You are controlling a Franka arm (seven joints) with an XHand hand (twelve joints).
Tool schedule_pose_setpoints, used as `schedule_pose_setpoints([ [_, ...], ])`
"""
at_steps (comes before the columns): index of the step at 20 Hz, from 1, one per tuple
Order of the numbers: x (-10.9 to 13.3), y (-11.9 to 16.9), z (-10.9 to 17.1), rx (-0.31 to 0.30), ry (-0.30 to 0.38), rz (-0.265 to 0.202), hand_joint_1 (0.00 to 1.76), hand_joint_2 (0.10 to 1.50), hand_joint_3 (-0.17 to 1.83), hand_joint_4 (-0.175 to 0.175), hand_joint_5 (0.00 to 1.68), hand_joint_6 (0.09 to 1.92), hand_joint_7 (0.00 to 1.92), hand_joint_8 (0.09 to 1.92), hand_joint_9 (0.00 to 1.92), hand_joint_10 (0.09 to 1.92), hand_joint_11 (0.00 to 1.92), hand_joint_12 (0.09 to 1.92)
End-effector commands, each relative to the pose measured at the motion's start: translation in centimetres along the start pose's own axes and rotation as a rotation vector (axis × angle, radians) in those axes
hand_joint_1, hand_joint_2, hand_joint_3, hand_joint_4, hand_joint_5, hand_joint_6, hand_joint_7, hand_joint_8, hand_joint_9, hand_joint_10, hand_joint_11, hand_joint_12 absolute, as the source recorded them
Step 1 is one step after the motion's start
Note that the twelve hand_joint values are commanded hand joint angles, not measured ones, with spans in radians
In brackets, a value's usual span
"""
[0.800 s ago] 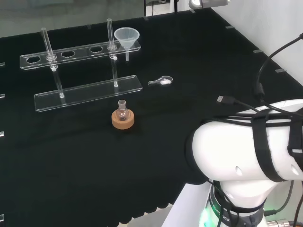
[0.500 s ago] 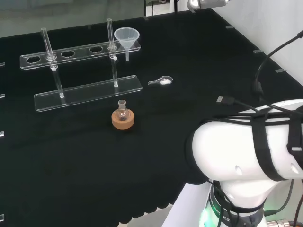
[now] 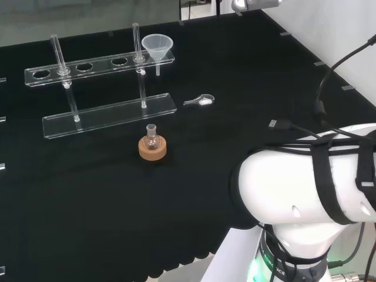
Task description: Pick up the funnel from the transparent funnel stand.
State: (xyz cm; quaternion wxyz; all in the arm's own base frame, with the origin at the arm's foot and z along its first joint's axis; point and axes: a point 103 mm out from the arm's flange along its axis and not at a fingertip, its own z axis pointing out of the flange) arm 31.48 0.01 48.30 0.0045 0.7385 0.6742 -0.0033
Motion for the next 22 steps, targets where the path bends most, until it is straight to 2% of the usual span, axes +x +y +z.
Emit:
schedule_pose_setpoints([
  [1,-0.2,2.7,1.8,0.038,-0.008,0.029,0.0,1.35,0.08,0.025,0.11,0.09,0.0,0.12,0.04,0.66,0.02,1.37],
  [7,-0.1,5.1,3.3,0.067,-0.001,0.038,0.0,1.35,0.08,0.024,0.11,0.09,0.0,0.12,0.05,0.66,0.02,1.37],
  [22,3.0,16.5,9.0,0.193,-0.006,-0.095,0.03,1.3,0.07,0.017,0.1,0.09,0.04,0.16,0.07,0.67,0.0,1.37],
])
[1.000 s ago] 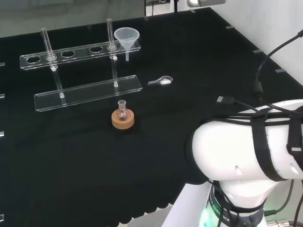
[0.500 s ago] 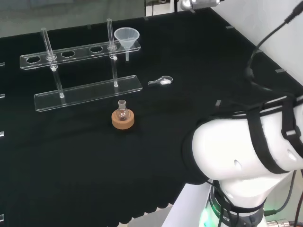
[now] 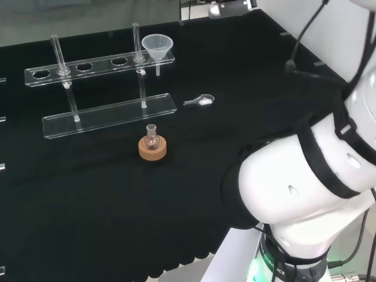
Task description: Pick up the funnel from the transparent funnel stand.
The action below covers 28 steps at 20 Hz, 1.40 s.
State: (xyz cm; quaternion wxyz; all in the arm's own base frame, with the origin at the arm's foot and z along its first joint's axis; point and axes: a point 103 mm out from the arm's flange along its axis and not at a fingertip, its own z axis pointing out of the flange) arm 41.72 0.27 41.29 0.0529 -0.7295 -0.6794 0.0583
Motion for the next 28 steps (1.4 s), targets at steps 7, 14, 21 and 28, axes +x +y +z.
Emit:
schedule_pose_setpoints([
  [7,3.1,9.4,2.5,0.093,-0.016,-0.105,0.2,1.19,0.02,0.009,0.09,0.09,0.02,0.2,0.06,0.68,0.0,1.37],
  [14,4.5,10.6,4.4,0.149,-0.047,-0.102,0.36,1.09,-0.03,0.009,0.1,0.09,0.0,0.23,0.06,0.71,0.0,1.4],
  [21,4.9,12.8,6.0,0.224,-0.081,-0.107,0.5,0.98,-0.1,0.015,0.1,0.09,0.0,0.18,0.05,0.76,0.04,1.5],
  [28,5.8,14.6,7.8,0.282,-0.123,-0.111,0.55,0.94,-0.13,0.018,0.07,0.09,0.0,0.12,0.03,0.82,0.12,1.52],
])
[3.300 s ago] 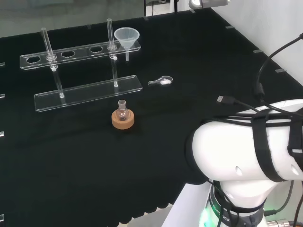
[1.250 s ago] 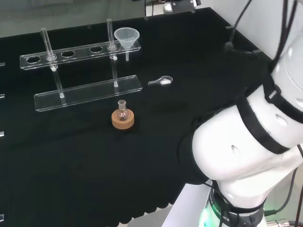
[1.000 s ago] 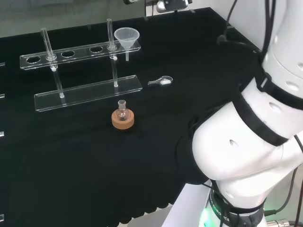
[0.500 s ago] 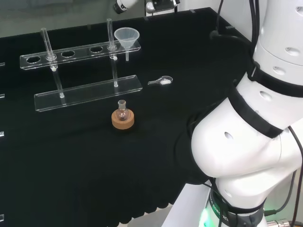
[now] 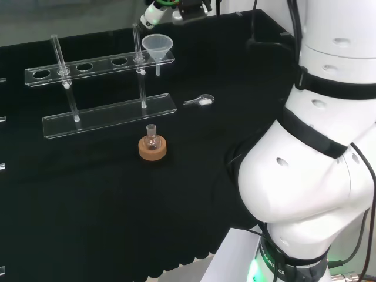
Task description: Pick up the funnel from the transparent funnel stand.
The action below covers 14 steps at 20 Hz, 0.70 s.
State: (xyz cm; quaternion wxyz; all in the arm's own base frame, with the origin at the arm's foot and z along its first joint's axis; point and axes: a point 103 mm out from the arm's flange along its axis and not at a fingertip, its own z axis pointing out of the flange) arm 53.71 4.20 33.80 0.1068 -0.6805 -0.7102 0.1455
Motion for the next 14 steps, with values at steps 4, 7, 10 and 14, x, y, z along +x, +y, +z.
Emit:
schedule_pose_setpoints([
  [4,0.9,3.2,2.3,0.107,-0.068,0.006,0.57,0.93,-0.14,0.016,0.05,0.09,0.0,0.09,0.02,0.84,0.13,1.53],
  [7,0.7,3.6,2.7,0.12,-0.062,0.013,0.6,0.92,-0.15,0.015,0.04,0.09,0.0,0.09,0.0,0.85,0.14,1.53],
  [10,0.4,3.9,3.0,0.131,-0.056,0.014,0.62,0.91,-0.16,0.015,0.03,0.09,0.0,0.09,0.0,0.85,0.14,1.53],
  [14,0.4,4.1,3.3,0.137,-0.054,0.011,0.62,0.91,-0.16,0.014,0.03,0.09,0.0,0.09,0.0,0.84,0.15,1.53],
])
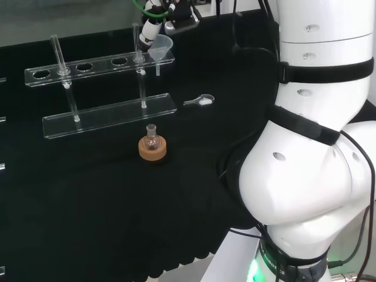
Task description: Pick up the funnel from the transparent funnel stand.
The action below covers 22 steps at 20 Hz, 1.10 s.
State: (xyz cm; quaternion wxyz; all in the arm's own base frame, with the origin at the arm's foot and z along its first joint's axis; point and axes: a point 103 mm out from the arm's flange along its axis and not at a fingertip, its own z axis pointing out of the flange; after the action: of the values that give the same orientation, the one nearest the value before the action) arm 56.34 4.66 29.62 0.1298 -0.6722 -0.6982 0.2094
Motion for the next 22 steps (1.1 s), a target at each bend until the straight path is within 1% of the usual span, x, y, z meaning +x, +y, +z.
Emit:
schedule_pose_setpoints([
  [1,-0.1,0.2,0.4,0.011,0.0,0.0,0.62,0.91,-0.16,0.014,0.03,0.09,0.0,0.09,0.0,0.84,0.15,1.54],
  [13,-0.5,1.4,1.8,0.063,0.013,-0.007,0.66,0.9,-0.17,0.013,0.02,0.09,0.0,0.09,0.0,0.85,0.18,1.54],
  [15,-0.6,1.5,1.9,0.063,0.012,-0.008,0.67,0.9,-0.17,0.013,0.03,0.09,0.0,0.09,0.0,0.85,0.19,1.54],
  [17,-0.1,1.3,1.9,0.06,0.001,-0.003,0.67,0.9,-0.17,0.012,0.03,0.09,0.0,0.09,0.0,0.86,0.2,1.54],
  [22,-0.1,1.4,2.0,0.069,0.0,-0.002,0.68,0.9,-0.17,0.011,0.03,0.09,0.01,0.09,0.01,0.9,0.21,1.54],
])
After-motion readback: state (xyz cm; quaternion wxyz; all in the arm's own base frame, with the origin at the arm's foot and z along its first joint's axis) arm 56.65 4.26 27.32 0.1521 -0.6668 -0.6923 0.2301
